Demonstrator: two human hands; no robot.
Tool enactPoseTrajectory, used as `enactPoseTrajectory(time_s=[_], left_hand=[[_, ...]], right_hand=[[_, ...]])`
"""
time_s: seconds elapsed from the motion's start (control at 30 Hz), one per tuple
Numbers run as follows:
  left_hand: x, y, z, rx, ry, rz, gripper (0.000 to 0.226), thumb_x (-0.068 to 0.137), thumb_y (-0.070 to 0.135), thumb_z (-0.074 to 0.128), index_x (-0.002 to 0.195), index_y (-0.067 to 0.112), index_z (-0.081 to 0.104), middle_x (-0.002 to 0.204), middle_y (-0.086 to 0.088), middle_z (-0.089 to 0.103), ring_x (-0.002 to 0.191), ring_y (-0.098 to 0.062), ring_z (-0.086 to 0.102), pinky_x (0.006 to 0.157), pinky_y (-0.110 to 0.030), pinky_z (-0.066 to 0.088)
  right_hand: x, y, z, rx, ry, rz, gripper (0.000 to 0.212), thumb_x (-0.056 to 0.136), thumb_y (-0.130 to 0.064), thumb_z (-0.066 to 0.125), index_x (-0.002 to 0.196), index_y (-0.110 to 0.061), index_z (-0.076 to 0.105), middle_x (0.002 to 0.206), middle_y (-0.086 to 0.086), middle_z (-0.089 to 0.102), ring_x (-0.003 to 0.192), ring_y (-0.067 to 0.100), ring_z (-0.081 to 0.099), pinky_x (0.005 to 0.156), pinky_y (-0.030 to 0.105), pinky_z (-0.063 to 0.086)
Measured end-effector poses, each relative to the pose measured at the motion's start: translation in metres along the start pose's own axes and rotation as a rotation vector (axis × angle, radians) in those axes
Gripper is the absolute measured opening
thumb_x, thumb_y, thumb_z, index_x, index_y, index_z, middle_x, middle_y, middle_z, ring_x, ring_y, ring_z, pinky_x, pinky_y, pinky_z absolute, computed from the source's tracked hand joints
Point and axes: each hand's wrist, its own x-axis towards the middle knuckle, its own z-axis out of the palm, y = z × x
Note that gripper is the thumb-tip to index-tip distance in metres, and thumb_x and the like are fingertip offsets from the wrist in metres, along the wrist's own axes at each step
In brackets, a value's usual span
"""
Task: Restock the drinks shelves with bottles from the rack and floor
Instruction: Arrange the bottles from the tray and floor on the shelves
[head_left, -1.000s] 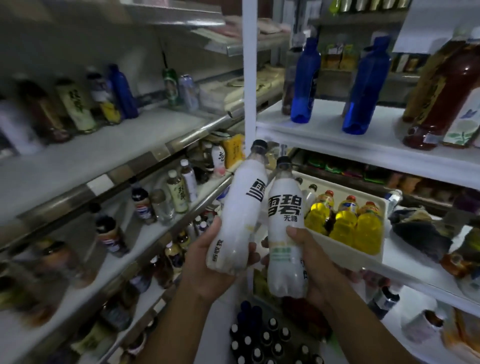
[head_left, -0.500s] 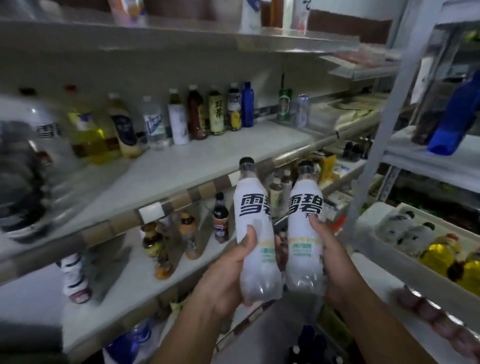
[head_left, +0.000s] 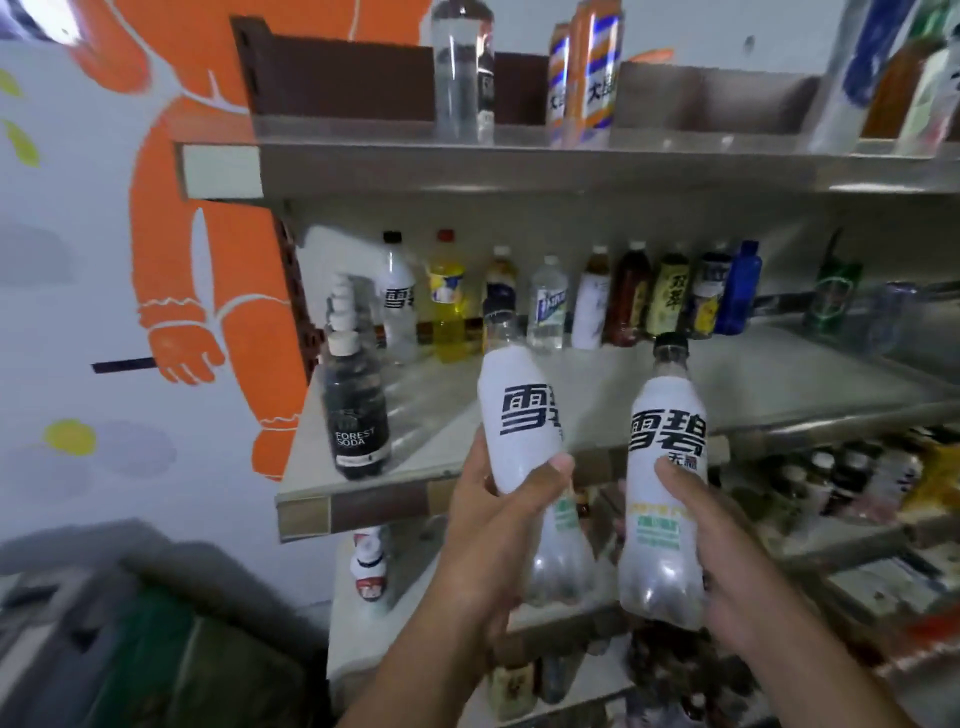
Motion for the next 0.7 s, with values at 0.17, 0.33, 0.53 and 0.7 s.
enactPoseTrajectory(time_s=[0.17, 0.33, 0.53, 0.7], left_hand=[[0.046, 0.013, -0.015, 0.059, 0.044, 0.116, 0.042, 0.076, 0.031, 0.079, 0.114, 0.034, 0.063, 0.108, -0.001, 0.073, 0.099, -0.021, 0.071, 0.078, -0.037, 0.06], [0.114, 0.019, -0.026, 0.21, 0.185, 0.291, 0.058, 0.08, 0.021, 0.076, 0.13, 0.033, 0.049, 0.115, 0.004, 0.069, 0.104, -0.011, 0.066, 0.078, -0.027, 0.058], [0.193, 0.012, -0.037, 0.315, 0.482, 0.42, 0.071, 0.086, -0.008, 0.063, 0.144, 0.022, 0.034, 0.132, -0.007, 0.058, 0.12, -0.026, 0.057, 0.101, -0.054, 0.047], [0.246, 0.002, -0.056, 0.378, 0.628, 0.433, 0.075, 0.085, -0.009, 0.063, 0.144, 0.026, 0.032, 0.134, -0.006, 0.053, 0.123, -0.026, 0.052, 0.102, -0.055, 0.047]], right_hand=[[0.048, -0.004, 0.028, -0.053, -0.085, -0.017, 0.066, 0.056, -0.048, 0.084, 0.11, -0.014, 0.066, 0.081, 0.015, 0.073, 0.071, 0.031, 0.072, 0.063, 0.042, 0.056], [0.105, -0.007, 0.044, -0.162, -0.17, -0.112, 0.055, 0.059, -0.051, 0.077, 0.108, -0.027, 0.066, 0.091, 0.01, 0.076, 0.076, 0.028, 0.075, 0.058, 0.036, 0.058], [0.172, -0.022, 0.066, -0.329, -0.389, -0.194, 0.032, 0.068, -0.059, 0.067, 0.099, -0.051, 0.065, 0.098, -0.011, 0.076, 0.087, 0.009, 0.074, 0.061, 0.02, 0.056], [0.222, -0.025, 0.082, -0.369, -0.459, -0.26, 0.049, 0.071, -0.06, 0.066, 0.116, -0.042, 0.06, 0.106, -0.014, 0.074, 0.095, 0.005, 0.071, 0.073, 0.025, 0.056]])
